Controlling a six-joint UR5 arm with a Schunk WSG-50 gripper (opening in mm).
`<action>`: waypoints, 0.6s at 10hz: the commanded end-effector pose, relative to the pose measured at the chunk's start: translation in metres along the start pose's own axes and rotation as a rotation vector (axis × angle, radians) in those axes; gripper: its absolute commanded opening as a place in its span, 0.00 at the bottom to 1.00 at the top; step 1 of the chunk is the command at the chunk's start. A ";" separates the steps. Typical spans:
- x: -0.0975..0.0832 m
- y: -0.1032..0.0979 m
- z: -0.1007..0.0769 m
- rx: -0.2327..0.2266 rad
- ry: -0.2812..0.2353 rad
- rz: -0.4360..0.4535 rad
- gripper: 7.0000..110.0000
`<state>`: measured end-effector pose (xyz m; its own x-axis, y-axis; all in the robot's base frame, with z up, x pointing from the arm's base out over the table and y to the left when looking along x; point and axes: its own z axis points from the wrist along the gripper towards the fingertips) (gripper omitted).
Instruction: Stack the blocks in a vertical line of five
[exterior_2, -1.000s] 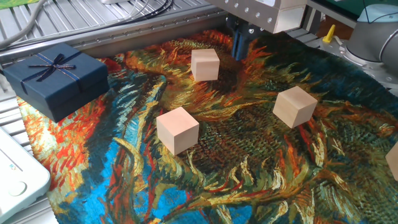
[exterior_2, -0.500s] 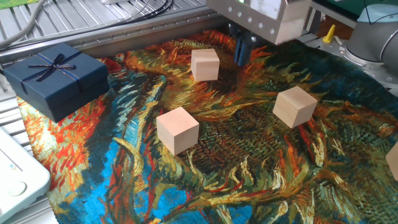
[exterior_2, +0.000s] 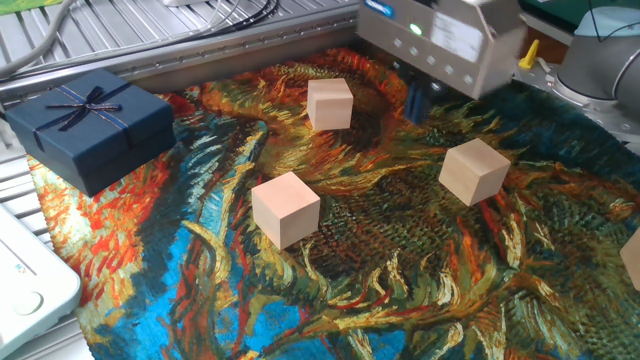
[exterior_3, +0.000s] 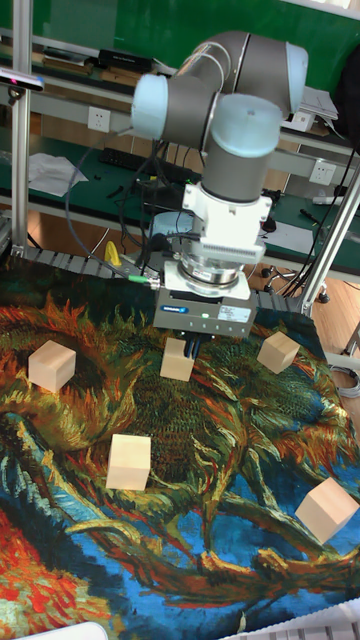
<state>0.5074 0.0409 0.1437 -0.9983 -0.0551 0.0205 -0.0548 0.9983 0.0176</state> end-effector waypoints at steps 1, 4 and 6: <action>0.007 0.014 0.011 0.024 -0.021 -0.072 0.00; 0.003 0.027 0.000 0.029 -0.014 -0.148 0.00; 0.023 0.039 0.004 -0.023 0.053 -0.202 0.00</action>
<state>0.4980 0.0643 0.1399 -0.9803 -0.1965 0.0207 -0.1965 0.9805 0.0004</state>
